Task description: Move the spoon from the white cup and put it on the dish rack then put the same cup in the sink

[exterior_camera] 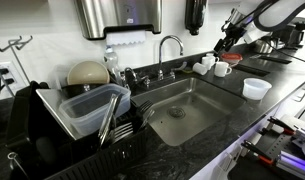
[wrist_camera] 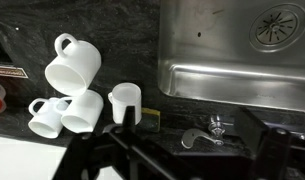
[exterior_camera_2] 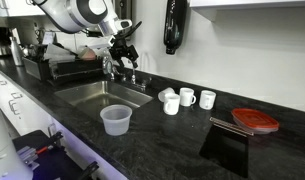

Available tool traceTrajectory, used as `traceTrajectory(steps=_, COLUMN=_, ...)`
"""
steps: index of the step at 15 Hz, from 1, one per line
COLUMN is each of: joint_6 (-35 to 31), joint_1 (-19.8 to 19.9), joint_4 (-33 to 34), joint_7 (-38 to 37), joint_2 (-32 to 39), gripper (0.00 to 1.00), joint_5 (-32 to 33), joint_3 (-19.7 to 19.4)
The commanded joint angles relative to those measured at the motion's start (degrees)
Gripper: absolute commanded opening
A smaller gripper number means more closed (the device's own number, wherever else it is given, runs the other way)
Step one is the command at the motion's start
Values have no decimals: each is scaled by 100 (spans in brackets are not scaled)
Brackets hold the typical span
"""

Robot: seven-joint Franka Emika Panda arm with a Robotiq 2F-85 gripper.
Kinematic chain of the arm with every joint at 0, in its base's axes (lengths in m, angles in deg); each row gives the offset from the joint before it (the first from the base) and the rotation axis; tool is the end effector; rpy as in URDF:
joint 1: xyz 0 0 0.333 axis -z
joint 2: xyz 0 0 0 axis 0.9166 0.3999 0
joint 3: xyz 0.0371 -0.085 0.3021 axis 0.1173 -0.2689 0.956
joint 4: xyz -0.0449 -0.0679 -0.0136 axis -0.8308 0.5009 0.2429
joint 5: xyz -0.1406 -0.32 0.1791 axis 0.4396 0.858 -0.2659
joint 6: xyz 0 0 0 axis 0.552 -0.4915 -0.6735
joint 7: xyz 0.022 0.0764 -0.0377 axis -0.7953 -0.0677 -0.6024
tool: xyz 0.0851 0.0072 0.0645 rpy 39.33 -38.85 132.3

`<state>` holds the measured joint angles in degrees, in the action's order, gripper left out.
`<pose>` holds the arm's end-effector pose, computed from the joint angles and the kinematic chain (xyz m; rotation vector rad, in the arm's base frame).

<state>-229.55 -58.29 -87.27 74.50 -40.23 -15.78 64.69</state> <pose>0.4289 0.0128 0.4201 2.8929 0.0555 0.6608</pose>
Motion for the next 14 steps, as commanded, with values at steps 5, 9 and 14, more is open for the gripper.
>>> traceTrajectory(steps=5, joint_6=22, joint_1=-96, joint_4=9, joint_7=-13, joint_2=-8, gripper=100, joint_5=33, joint_3=-73)
traceTrajectory(steps=9, joint_6=-12, joint_1=326, joint_4=146, joint_7=-444, joint_2=206, gripper=100, joint_5=259, joint_3=-77)
traceTrajectory(steps=14, joint_6=32, joint_1=963, joint_4=592, joint_7=-776, joint_2=939, gripper=100, joint_5=993, joint_3=-253)
